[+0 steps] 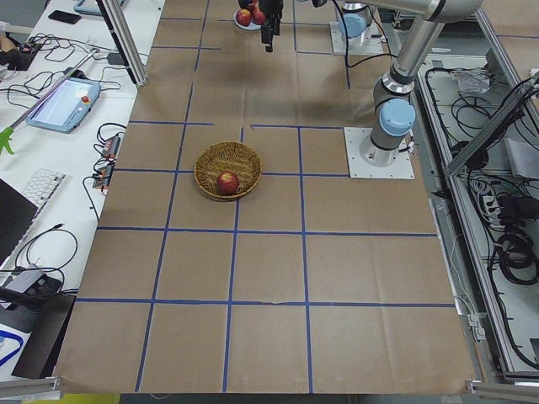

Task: Transfer apple from basket to plate
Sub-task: 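Carry the apple with the right gripper onto the white plate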

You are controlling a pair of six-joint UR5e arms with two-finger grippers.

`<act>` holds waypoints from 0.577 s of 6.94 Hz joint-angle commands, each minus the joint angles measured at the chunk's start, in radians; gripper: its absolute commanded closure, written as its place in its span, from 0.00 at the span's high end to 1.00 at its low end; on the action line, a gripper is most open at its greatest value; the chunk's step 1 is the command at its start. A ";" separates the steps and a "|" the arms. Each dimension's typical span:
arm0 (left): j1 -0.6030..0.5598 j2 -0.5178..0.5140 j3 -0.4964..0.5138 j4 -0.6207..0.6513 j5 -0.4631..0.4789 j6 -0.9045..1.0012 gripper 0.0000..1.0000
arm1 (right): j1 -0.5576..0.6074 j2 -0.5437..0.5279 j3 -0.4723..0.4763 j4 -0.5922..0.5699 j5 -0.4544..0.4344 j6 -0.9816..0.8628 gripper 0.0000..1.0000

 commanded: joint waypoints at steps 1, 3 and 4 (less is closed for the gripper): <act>0.000 -0.001 0.000 0.000 -0.001 0.000 0.99 | 0.000 0.024 0.001 -0.018 -0.002 0.001 0.59; 0.000 -0.001 0.002 0.000 -0.001 0.000 0.99 | 0.000 0.022 -0.005 -0.012 -0.013 -0.001 1.00; 0.000 -0.001 0.000 -0.001 -0.001 0.000 0.99 | -0.002 0.004 -0.013 -0.002 -0.013 0.001 1.00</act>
